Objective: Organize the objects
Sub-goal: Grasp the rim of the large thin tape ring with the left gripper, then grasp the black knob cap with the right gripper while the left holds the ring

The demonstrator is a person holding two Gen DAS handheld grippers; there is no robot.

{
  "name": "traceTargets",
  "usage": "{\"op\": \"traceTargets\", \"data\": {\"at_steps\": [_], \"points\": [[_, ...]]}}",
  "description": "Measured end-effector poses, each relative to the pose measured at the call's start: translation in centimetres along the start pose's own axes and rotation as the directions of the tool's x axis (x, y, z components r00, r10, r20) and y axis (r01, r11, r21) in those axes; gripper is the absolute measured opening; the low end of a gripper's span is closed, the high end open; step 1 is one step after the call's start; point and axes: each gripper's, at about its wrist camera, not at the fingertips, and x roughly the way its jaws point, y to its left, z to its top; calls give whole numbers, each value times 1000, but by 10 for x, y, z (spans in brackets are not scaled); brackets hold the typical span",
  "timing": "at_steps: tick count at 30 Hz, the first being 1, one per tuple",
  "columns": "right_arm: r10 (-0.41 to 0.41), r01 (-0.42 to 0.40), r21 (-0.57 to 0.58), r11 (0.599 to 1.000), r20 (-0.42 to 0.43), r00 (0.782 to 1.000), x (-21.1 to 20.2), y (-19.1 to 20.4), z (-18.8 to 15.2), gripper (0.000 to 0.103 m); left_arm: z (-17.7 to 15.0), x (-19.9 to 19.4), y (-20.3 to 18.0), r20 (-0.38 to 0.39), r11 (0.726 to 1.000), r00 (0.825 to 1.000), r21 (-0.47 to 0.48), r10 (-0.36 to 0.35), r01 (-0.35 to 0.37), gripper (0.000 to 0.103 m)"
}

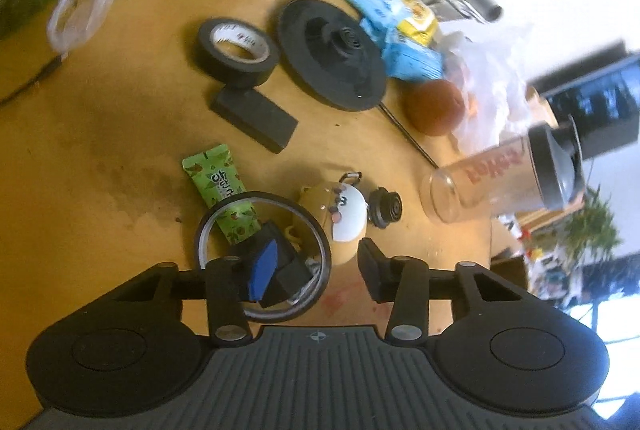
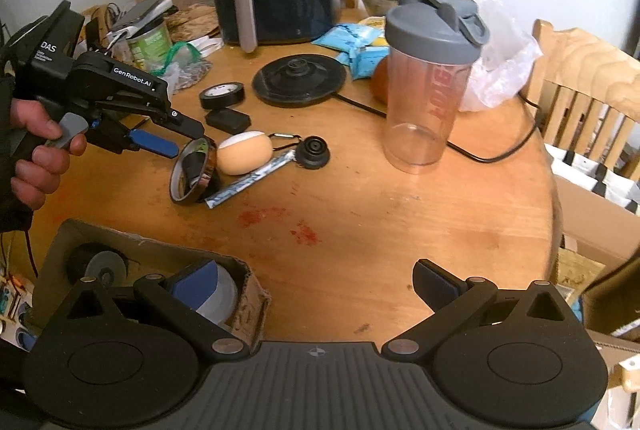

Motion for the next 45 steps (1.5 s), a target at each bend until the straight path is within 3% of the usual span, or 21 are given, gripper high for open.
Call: {"op": "traceTargets", "data": {"at_steps": [11, 16, 20, 29, 45], "points": [[-31, 32, 32, 999, -13, 999, 0, -8, -3, 103, 15, 22, 18, -15, 971, 999, -239, -30, 26, 30], [-34, 34, 43, 998, -13, 999, 2, -8, -2, 103, 16, 27, 16, -25, 964, 1000, -265, -3, -3, 26], [-33, 34, 45, 998, -13, 999, 2, -9, -2, 103, 16, 28, 19, -23, 954, 1000, -301, 7, -14, 16], [-24, 24, 50, 998, -12, 1000, 4, -9, -4, 103, 11, 19, 13, -25, 962, 1000, -274, -3, -4, 7], [37, -37, -1, 999, 1, 999, 14, 1, 5, 103, 0, -19, 0, 23, 991, 999, -133, 23, -20, 7]]}}
